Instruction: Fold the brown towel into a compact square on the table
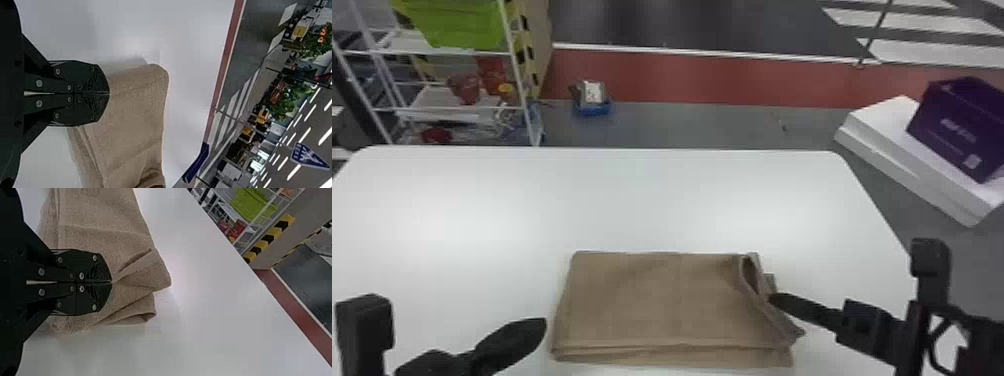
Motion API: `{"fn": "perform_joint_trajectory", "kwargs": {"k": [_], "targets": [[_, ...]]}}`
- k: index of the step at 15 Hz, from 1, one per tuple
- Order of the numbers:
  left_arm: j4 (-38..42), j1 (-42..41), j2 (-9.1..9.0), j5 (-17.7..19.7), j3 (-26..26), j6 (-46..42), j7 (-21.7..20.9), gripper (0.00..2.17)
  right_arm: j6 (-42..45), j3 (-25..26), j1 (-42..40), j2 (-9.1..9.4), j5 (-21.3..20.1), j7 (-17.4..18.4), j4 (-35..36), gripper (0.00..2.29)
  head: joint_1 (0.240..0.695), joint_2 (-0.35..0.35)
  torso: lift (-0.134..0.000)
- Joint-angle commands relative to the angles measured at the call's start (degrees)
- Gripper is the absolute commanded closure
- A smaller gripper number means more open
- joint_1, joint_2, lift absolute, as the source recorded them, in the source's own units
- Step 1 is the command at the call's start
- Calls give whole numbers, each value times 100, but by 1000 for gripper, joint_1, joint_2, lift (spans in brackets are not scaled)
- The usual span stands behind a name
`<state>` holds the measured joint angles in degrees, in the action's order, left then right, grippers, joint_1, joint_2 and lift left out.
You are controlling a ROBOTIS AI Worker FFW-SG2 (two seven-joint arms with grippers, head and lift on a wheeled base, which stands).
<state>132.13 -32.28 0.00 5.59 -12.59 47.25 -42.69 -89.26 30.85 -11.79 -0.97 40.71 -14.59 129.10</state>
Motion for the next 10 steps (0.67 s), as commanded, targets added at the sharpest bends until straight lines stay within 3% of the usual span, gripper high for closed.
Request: {"fn": "perform_joint_trajectory", "kwargs": {"k": [1, 5, 10], "targets": [[-12, 29, -15, -23, -77, -35, 50, 1605, -82, 114, 45, 9, 622, 0, 195, 1362, 695, -94, -124], [-47, 135, -15, 74, -631, -984, 507, 1605, -82, 27, 247, 62, 1281, 272, 819, 1362, 695, -3, -124], [-944, 1101, -15, 627, -2134, -1424, 613, 1605, -82, -685, 845, 102, 1562, 659, 871, 1362, 695, 202, -124]]}}
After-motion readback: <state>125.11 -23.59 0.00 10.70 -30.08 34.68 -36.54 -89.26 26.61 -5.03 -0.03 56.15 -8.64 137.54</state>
